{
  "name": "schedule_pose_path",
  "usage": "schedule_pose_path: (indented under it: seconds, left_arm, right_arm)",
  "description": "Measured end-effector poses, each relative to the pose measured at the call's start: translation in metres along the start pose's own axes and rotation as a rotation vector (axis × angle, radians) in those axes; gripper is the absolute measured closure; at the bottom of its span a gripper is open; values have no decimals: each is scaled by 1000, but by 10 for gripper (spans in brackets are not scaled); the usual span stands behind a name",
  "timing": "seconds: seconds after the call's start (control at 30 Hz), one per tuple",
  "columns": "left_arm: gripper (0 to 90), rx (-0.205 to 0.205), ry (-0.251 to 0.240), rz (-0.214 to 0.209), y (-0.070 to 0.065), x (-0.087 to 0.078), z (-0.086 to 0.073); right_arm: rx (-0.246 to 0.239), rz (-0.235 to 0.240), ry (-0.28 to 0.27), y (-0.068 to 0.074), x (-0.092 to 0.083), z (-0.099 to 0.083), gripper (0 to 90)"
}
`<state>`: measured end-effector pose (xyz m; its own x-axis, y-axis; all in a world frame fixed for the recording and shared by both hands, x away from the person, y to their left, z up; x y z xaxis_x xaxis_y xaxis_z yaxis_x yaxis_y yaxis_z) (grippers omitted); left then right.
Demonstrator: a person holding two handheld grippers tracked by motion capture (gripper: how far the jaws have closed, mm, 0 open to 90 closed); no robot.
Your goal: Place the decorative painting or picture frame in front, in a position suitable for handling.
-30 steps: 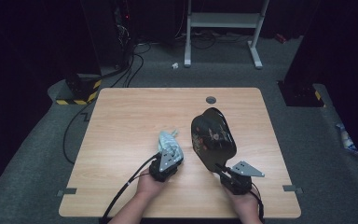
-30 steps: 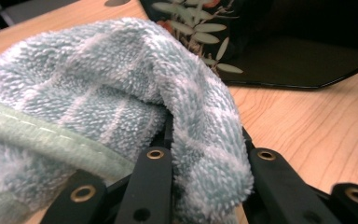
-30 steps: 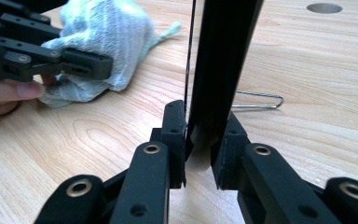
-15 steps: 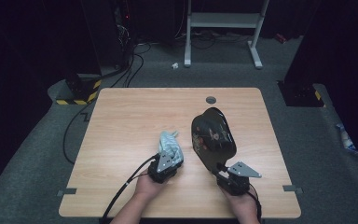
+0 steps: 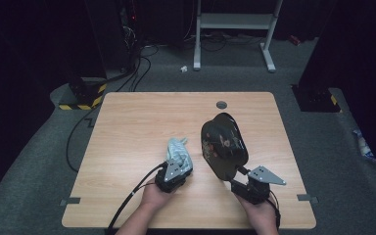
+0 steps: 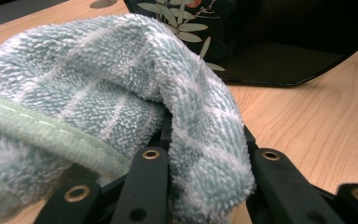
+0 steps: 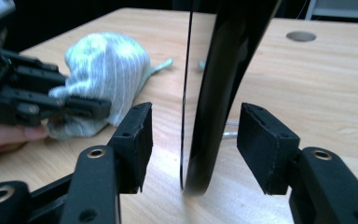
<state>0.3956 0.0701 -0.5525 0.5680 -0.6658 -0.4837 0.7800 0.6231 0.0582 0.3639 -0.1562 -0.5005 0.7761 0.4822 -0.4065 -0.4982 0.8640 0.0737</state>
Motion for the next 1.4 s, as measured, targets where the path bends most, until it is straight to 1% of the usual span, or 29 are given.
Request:
schedule_pose_path:
  seconds: [0.03,0.07,0.17,0.2,0.27,0.3,0.33,0.37,0.4,0.47,0.5,0.53,0.6,0.63,0.67,0.7,0.8,0.87,0.9,0.97,1.0,1.03,1.07,1.13,1.2,1.27,1.3,1.37,1.4]
  left_arm:
    - [745,0,0,0,0,0,0]
    - [745,1,-1,-3,0,0,0]
    - [746,6,-3,-1,-1,0,0]
    - [745,8,-2,-2,-1,0,0]
    - [745,-1,-2,-8,-1,0,0]
    - [745,-1,-2,-8,-1,0,0]
    - [746,-6,-3,-11,0,-1,0]
    - [746,-6,-3,-11,0,-1,0]
    - [746,-7,-3,-8,0,-1,0]
    - [747,-9,-2,-8,0,-1,0]
    - [748,-9,-2,-8,0,-1,0]
    - [749,-9,-1,-8,0,-1,0]
    - [749,-8,-1,-8,0,-1,0]
    - [750,-8,-1,-8,0,-1,0]
    - [750,-13,-1,-11,1,-1,0]
    - [750,-15,-1,-11,1,-1,0]
    - [750,-14,1,-8,1,-1,0]
    - [751,-18,1,-9,1,0,0]
    - [750,-22,0,-10,1,0,0]
    - [754,-24,0,-8,1,0,0]
    - [755,-23,1,-7,1,0,0]
    - [755,-23,1,-7,1,0,0]
    - [755,-19,2,-6,1,0,0]
    - [755,-11,5,-1,1,0,0]
    - [756,-11,5,-1,1,0,0]
    - [755,-14,5,-3,1,0,0]
    - [755,-14,5,-3,1,0,0]
    - [755,-12,5,-4,1,0,0]
    - [755,-18,6,-7,1,0,0]
  right_arm:
    - [0,0,0,0,0,0,450]
    - [8,-1,-20,-1,-4,7,440]
    - [25,6,-44,-3,-8,16,417]
    - [23,5,-52,-3,-8,19,418]
    - [22,11,-63,-2,-9,24,418]
    - [22,11,-63,-2,-9,24,418]
    - [24,16,-70,-2,-10,29,405]
    - [24,16,-70,-2,-10,29,405]
    - [28,16,-84,-3,-11,34,398]
    - [23,14,-92,-3,-13,41,398]
    - [23,14,-92,-3,-13,41,398]
    - [12,15,-107,-3,-15,51,405]
    - [10,18,-110,-3,-16,54,404]
    - [-1,10,-111,-5,-17,59,415]
    - [6,22,-116,-6,-17,66,407]
    - [15,32,-115,-7,-16,68,395]
    - [24,33,-121,-8,-16,71,388]
    - [25,31,-128,-10,-18,72,404]
    - [33,11,-123,-13,-19,72,423]
    - [60,10,-126,-17,-21,70,457]
    - [65,13,-128,-18,-22,69,480]
    - [65,13,-128,-18,-22,69,480]
    - [69,17,-135,-19,-24,69,500]
    - [69,41,-139,-19,-27,68,533]
    - [71,51,-136,-18,-27,68,563]
    - [67,50,-125,-17,-26,67,593]
    - [67,50,-125,-17,-26,67,593]
    - [64,50,-129,-16,-25,66,625]
    - [59,44,-137,-16,-26,65,664]
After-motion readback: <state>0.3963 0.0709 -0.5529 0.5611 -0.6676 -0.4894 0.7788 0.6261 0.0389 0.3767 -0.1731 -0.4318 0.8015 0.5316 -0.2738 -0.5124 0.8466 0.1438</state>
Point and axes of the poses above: each handheld gripper's, and its own axes: x roughly forward along the jaws, z roughly out of its top, y roughly to its left, the point moved 6 cm from there along x, roughly forward along the jaws, and after that the axes turned 5 degrees about -z, right-handed, at the moved point
